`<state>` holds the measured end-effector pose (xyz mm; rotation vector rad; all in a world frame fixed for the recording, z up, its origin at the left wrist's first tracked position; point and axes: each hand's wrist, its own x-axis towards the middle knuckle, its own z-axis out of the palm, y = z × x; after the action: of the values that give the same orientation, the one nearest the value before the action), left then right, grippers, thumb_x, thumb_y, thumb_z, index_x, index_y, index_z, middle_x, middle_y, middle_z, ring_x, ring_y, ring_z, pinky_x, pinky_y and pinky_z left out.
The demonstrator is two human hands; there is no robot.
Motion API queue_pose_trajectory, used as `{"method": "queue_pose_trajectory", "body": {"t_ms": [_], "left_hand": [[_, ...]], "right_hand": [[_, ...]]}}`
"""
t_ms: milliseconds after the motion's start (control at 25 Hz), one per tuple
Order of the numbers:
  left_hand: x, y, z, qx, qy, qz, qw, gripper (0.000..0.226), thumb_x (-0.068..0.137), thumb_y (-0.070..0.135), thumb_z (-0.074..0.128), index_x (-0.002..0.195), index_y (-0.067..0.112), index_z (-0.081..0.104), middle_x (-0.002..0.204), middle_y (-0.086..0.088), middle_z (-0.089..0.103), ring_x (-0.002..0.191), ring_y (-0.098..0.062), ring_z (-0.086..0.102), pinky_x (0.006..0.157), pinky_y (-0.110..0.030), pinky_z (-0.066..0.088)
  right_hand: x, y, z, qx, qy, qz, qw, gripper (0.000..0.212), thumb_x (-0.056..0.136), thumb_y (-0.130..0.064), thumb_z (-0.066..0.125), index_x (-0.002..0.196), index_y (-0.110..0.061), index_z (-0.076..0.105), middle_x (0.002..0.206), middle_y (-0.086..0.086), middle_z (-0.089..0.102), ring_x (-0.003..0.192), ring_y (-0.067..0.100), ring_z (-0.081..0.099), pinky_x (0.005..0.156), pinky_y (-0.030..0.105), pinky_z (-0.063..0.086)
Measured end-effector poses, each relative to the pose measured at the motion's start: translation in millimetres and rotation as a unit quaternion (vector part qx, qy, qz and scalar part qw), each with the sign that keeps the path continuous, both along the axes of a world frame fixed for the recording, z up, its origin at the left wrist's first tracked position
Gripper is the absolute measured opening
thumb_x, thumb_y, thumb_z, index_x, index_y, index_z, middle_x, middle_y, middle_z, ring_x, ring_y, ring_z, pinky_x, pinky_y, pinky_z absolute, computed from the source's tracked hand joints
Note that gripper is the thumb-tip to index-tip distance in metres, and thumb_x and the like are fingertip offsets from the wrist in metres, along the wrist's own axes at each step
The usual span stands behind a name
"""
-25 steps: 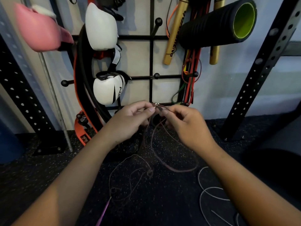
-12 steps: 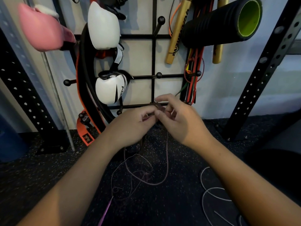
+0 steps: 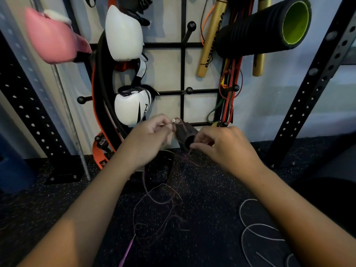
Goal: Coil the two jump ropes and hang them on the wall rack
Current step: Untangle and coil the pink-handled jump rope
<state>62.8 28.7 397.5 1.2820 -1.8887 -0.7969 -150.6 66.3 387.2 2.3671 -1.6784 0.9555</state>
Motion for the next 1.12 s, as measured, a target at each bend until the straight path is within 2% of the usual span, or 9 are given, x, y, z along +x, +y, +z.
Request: {"method": "queue_pose_trajectory", "body": {"t_ms": [200, 280, 440, 680, 760, 840, 960, 1040, 1120], "left_hand": [[7, -4, 5, 0.145, 0.311, -0.080, 0.936, 0.018, 0.105, 0.018, 0.046, 0.092, 0.015, 0.058, 0.078, 0.001, 0.060, 0.033, -0.004, 0.025, 0.032, -0.013, 0.018], [5, -3, 4, 0.146, 0.319, -0.103, 0.931, 0.018, 0.104, 0.019, 0.050, 0.090, 0.016, 0.060, 0.082, 0.000, 0.063, 0.032, -0.003, 0.025, 0.032, -0.012, 0.018], [0, 0, 6, 0.146, 0.283, -0.124, 0.940, 0.017, 0.104, 0.028, 0.056, 0.097, 0.015, 0.064, 0.091, -0.005, 0.064, 0.034, -0.004, 0.023, 0.035, -0.017, 0.014], [-8, -3, 5, 0.165, 0.312, -0.135, 0.926, 0.027, 0.100, 0.035, 0.059, 0.086, 0.012, 0.062, 0.078, -0.006, 0.058, 0.033, -0.001, 0.023, 0.031, -0.014, 0.016], [-9, -2, 6, 0.198, 0.350, -0.146, 0.904, 0.030, 0.101, 0.037, 0.058, 0.083, 0.013, 0.059, 0.074, 0.000, 0.057, 0.034, -0.001, 0.024, 0.030, -0.016, 0.014], [-11, -1, 8, 0.234, 0.405, -0.177, 0.866, 0.028, 0.099, 0.037, 0.059, 0.086, 0.013, 0.062, 0.069, 0.002, 0.053, 0.035, -0.001, 0.028, 0.029, -0.017, 0.014], [-21, 3, 9, 0.243, 0.493, -0.222, 0.806, 0.026, 0.099, 0.025, 0.056, 0.114, 0.009, 0.069, 0.072, 0.004, 0.055, 0.039, -0.001, 0.036, 0.030, -0.013, 0.024], [-24, 3, 10, 0.223, 0.530, -0.213, 0.790, 0.036, 0.098, 0.023, 0.056, 0.132, 0.012, 0.064, 0.082, 0.002, 0.067, 0.050, -0.001, 0.051, 0.040, -0.013, 0.041], [-21, 0, 12, 0.196, 0.549, -0.184, 0.791, 0.040, 0.102, 0.032, 0.051, 0.139, 0.022, 0.061, 0.102, -0.003, 0.078, 0.073, -0.010, 0.073, 0.060, -0.024, 0.061]], "right_hand": [[-6, -8, -10, 0.054, -0.043, -0.058, 0.996, 0.019, 0.099, -0.034, 0.064, 0.115, -0.026, 0.071, 0.104, -0.010, 0.071, 0.093, 0.007, 0.066, 0.084, 0.027, 0.057], [-4, -11, -12, 0.058, -0.047, -0.064, 0.995, 0.029, 0.103, -0.040, 0.054, 0.125, -0.025, 0.066, 0.117, -0.003, 0.062, 0.107, 0.013, 0.060, 0.091, 0.030, 0.050], [9, -7, 3, 0.191, -0.227, 0.079, 0.952, 0.041, 0.104, -0.051, 0.046, 0.137, -0.032, 0.061, 0.127, -0.011, 0.061, 0.119, 0.006, 0.057, 0.101, 0.027, 0.045], [20, -8, -4, 0.203, -0.297, 0.185, 0.915, 0.022, 0.106, -0.019, 0.053, 0.119, -0.005, 0.064, 0.103, 0.002, 0.069, 0.089, 0.000, 0.064, 0.081, 0.013, 0.050], [23, -9, -3, 0.192, -0.327, 0.194, 0.905, 0.022, 0.107, -0.012, 0.049, 0.115, 0.006, 0.060, 0.092, 0.000, 0.069, 0.078, -0.008, 0.064, 0.076, 0.010, 0.050], [27, -11, -6, 0.189, -0.393, 0.185, 0.881, 0.023, 0.109, -0.010, 0.044, 0.113, 0.010, 0.055, 0.082, 0.002, 0.069, 0.072, 0.000, 0.069, 0.072, 0.017, 0.055], [39, -9, -14, 0.228, -0.427, 0.194, 0.853, 0.022, 0.111, -0.020, 0.042, 0.111, -0.002, 0.054, 0.067, 0.011, 0.060, 0.060, 0.028, 0.065, 0.069, 0.051, 0.063], [44, -6, -18, 0.271, -0.431, 0.187, 0.840, 0.022, 0.110, -0.028, 0.043, 0.102, -0.014, 0.057, 0.060, 0.001, 0.049, 0.046, 0.028, 0.051, 0.049, 0.044, 0.057], [43, -2, -15, 0.264, -0.364, 0.165, 0.878, 0.021, 0.109, -0.030, 0.044, 0.097, -0.025, 0.060, 0.058, -0.009, 0.049, 0.045, 0.013, 0.047, 0.043, 0.029, 0.046]]}}
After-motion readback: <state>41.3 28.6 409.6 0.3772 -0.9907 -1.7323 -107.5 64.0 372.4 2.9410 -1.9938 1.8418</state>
